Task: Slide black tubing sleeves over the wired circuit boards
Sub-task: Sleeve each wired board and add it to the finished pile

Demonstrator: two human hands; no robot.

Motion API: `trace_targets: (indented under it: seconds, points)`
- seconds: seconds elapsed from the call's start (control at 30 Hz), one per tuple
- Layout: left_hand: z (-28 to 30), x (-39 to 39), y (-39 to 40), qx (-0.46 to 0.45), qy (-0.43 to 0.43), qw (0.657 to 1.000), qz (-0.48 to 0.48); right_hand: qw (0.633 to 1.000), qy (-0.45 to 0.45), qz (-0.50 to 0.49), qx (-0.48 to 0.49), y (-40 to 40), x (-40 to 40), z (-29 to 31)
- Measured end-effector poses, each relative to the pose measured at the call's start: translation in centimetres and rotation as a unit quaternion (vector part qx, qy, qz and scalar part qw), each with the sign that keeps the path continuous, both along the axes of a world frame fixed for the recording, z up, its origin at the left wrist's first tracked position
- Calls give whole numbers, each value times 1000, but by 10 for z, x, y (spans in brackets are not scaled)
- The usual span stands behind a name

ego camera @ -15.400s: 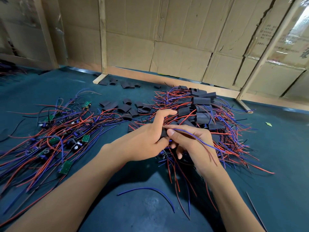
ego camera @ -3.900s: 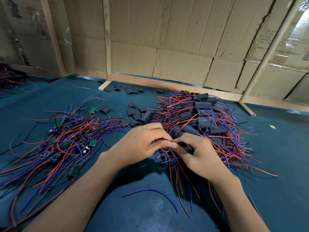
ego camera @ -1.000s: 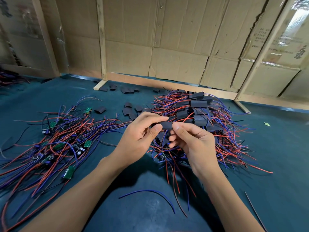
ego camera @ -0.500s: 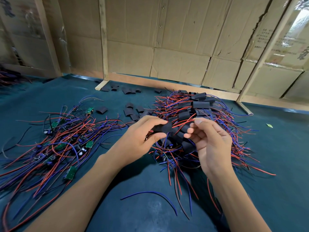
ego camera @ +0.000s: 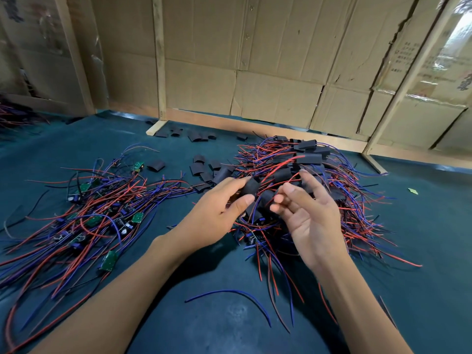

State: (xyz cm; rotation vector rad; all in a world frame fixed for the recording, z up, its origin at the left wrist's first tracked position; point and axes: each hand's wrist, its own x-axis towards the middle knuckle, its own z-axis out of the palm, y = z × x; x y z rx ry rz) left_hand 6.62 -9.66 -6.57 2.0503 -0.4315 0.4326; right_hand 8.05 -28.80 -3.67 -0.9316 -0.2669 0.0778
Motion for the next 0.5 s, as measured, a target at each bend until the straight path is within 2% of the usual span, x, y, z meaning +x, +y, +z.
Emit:
trace_targets:
  seconds: [0.07, 0.17, 0.2, 0.27, 0.5]
  points:
    - [7, -2, -4, -143, 68, 985, -64, 999, 20, 0, -37, 1, -1, -2]
    - [17, -8, -6, -339, 174, 905, -191, 994, 15, 28, -106, 1, -2, -3]
    - [20, -10, -5, -362, 206, 880, -230, 992, 5, 39, -120, 1, -2, -3]
    - [22, -13, -4, -359, 257, 850, -286, 989, -11, 65, -135, 0, -4, -4]
    - [23, -16, -4, -359, 316, 826, -298, 988, -26, 36, -146, -2, -5, -1]
